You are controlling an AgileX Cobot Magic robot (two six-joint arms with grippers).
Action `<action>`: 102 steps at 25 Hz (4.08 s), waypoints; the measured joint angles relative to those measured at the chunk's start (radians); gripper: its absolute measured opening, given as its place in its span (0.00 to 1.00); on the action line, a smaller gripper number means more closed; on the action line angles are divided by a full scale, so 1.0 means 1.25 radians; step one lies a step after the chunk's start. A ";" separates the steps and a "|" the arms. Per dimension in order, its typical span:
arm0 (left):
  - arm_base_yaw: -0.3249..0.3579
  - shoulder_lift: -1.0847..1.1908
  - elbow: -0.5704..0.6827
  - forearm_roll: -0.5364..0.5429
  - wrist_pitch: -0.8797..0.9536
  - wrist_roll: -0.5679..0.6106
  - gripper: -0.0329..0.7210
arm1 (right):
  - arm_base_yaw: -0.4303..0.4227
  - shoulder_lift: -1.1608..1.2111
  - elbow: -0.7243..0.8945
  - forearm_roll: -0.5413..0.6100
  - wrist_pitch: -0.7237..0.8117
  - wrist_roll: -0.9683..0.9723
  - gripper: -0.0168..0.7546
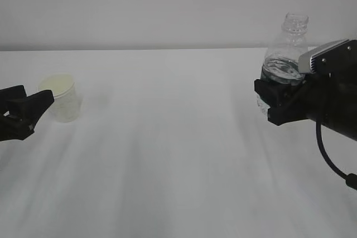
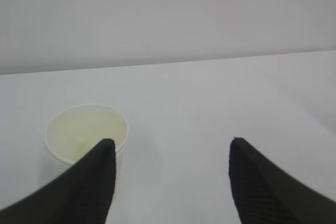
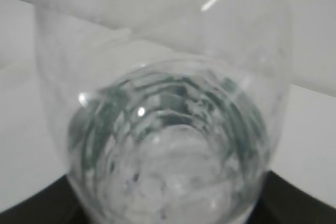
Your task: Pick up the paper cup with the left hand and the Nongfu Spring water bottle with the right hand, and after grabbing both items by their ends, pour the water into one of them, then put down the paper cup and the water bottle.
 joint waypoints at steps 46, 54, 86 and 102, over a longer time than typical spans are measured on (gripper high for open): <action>0.000 0.247 -0.095 -0.144 -0.004 0.039 0.91 | 0.000 -0.186 0.035 -0.127 0.155 0.093 0.57; 0.000 0.336 -0.177 -0.135 -0.004 0.039 0.91 | 0.000 -0.186 0.035 -0.128 0.155 0.093 0.57; 0.000 0.485 -0.366 -0.132 -0.005 0.041 0.89 | 0.000 -0.186 0.035 -0.128 0.155 0.084 0.57; 0.000 0.485 -0.384 -0.113 -0.005 0.041 0.76 | 0.000 -0.186 0.035 -0.128 0.155 0.084 0.57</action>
